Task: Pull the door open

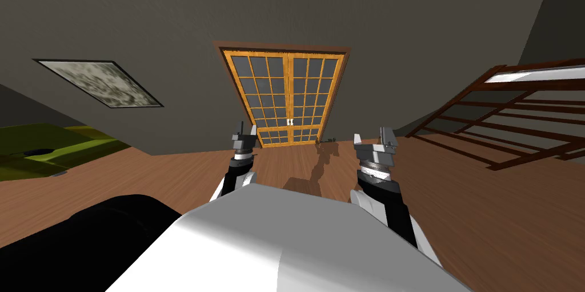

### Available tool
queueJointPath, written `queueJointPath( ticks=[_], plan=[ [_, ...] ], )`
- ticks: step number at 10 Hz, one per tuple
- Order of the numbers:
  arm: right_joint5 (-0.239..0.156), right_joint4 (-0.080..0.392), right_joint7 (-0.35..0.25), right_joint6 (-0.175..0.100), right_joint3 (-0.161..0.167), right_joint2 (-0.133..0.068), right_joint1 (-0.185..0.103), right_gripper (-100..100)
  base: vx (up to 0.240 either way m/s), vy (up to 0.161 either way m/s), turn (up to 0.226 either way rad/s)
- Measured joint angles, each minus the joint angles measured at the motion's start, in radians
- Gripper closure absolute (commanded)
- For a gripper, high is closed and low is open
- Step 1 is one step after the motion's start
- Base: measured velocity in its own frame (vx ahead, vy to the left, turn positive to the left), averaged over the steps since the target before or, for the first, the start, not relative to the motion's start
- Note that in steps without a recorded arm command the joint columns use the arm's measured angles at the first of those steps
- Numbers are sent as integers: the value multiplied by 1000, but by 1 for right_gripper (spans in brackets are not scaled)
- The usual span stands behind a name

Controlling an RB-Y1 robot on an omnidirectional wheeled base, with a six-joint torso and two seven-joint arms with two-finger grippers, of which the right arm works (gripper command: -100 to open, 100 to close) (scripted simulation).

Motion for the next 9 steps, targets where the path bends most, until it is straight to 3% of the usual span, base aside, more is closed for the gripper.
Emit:
queueJointPath(
  ticks=[9],
  plan=[
    [90,198,142,-58,-63,-28,-69,-100,143,54,26]
  ],
)
